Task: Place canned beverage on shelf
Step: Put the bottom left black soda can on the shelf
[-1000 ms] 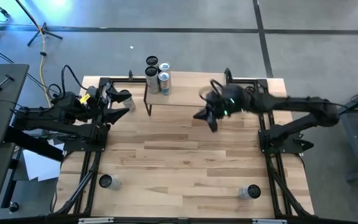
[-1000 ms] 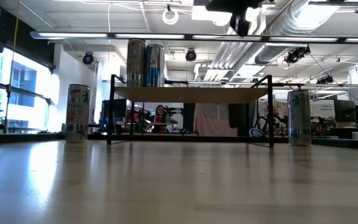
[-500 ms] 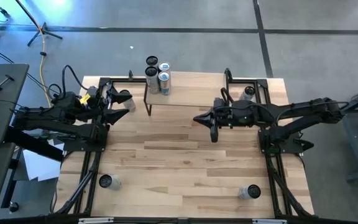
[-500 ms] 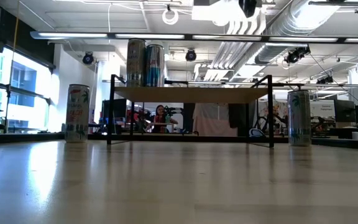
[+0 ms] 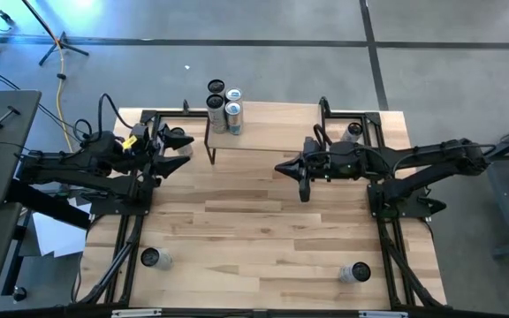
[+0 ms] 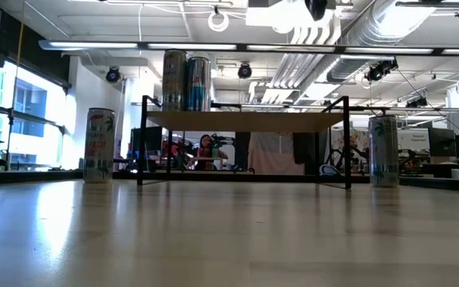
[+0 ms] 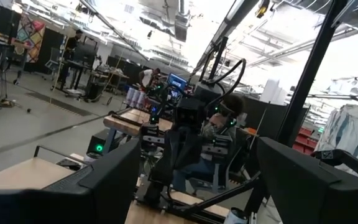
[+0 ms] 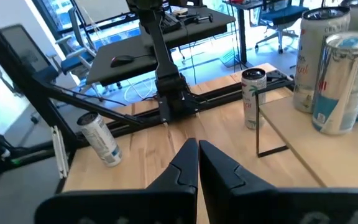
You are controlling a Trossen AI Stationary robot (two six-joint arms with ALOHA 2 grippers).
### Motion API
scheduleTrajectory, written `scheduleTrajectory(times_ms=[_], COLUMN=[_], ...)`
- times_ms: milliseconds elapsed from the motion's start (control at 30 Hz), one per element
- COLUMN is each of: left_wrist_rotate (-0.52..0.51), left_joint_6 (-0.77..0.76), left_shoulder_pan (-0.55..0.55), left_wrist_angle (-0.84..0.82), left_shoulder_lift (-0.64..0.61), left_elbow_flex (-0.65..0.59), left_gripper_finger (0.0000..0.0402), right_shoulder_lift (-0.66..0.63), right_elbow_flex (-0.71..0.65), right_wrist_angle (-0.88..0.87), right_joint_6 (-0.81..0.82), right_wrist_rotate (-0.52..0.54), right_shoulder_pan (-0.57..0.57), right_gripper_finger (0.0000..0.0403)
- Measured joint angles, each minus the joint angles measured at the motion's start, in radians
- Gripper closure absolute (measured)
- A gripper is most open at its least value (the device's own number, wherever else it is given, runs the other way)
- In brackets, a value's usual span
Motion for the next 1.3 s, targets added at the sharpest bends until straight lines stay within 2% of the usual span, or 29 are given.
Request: scheduleTrajectory(times_ms=[200, 433, 633, 1067, 1300], left_wrist_rotate=[0.0, -0.003, -0.004, 0.003, 0.11], left_joint_6=[0.023, 0.123, 0.089, 0.035, -0.07], left_shoulder_pan=[0.0, 0.0, 0.0, 0.0, 0.0], left_wrist_angle=[-0.001, -0.008, -0.01, -0.007, -0.008], left_shoulder_lift=[0.0, 0.0, 0.015, 0.052, 0.046], left_elbow_flex=[0.0, 0.0, 0.0, 0.0, 0.0], left_gripper_finger=[0.0106, 0.0106, 0.0106, 0.0106, 0.0106], right_shoulder_lift=[0.0, 0.0, 0.0, 0.0, 0.0], right_elbow_flex=[0.0, 0.001, 0.001, 0.001, 0.001], right_wrist_angle=[0.006, 0.018, 0.018, 0.018, 0.018], right_joint_6=[-0.083, -0.08, 0.0, 0.003, 0.003], right_wrist_rotate=[-0.001, -0.001, -0.001, -0.001, 0.005], right_shoulder_pan=[0.0, 0.0, 0.0, 0.0, -0.007], right_gripper_finger=[0.0403, 0.0402, 0.0402, 0.0402, 0.0402])
